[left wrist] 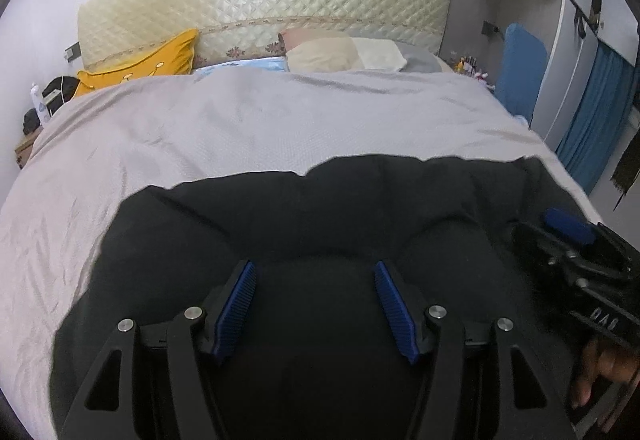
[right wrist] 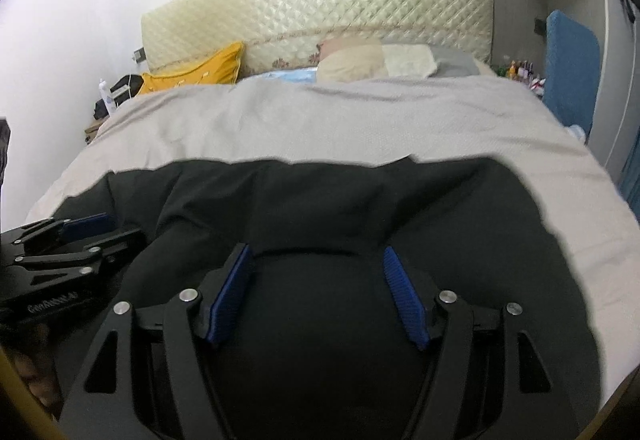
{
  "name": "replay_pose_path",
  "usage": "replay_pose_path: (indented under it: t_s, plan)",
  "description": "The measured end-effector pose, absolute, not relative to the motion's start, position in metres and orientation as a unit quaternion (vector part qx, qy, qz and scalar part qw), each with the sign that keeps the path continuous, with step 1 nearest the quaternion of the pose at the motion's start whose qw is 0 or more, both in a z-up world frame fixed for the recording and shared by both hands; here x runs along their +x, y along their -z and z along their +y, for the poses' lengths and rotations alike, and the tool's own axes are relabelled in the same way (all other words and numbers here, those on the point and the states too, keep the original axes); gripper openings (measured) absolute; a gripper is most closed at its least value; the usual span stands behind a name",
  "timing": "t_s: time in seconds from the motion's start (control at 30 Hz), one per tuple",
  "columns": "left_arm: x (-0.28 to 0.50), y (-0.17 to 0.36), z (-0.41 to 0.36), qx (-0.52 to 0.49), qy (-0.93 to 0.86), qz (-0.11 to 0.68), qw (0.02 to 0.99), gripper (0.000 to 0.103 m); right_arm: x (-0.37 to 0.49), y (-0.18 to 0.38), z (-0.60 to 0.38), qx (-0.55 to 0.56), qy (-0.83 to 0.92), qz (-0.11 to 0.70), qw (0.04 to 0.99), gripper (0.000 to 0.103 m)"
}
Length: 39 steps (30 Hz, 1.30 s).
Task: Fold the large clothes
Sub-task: 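Press the folded jacket flat with both open tools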
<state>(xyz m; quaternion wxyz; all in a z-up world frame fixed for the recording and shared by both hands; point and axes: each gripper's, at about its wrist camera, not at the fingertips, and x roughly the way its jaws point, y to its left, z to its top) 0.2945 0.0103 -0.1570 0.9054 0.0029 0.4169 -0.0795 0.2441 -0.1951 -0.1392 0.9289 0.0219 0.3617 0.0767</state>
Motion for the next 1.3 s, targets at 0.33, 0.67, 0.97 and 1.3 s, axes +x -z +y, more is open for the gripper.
replay_pose_path:
  t_s: [0.33, 0.67, 0.97, 1.3]
  plan:
    - [0.29, 0.152, 0.061, 0.011, -0.003, 0.401, 0.916, 0.066, 0.234, 0.131, -0.231, -0.01, -0.046, 0.362, 0.931, 0.083]
    - [0.3, 0.175, 0.053, 0.037, -0.003, 0.412, 0.91, 0.067, 0.248, 0.166, -0.238, -0.011, -0.027, 0.374, 0.927, 0.086]
    - [0.281, 0.168, 0.053, 0.026, -0.01, 0.403, 0.915, 0.067, 0.241, 0.163, -0.236, -0.002, -0.02, 0.368, 0.93, 0.089]
    - [0.217, 0.072, 0.033, 0.001, 0.02, 0.35, 0.937, 0.081, 0.177, 0.054, -0.221, 0.016, -0.042, 0.275, 0.96, 0.095]
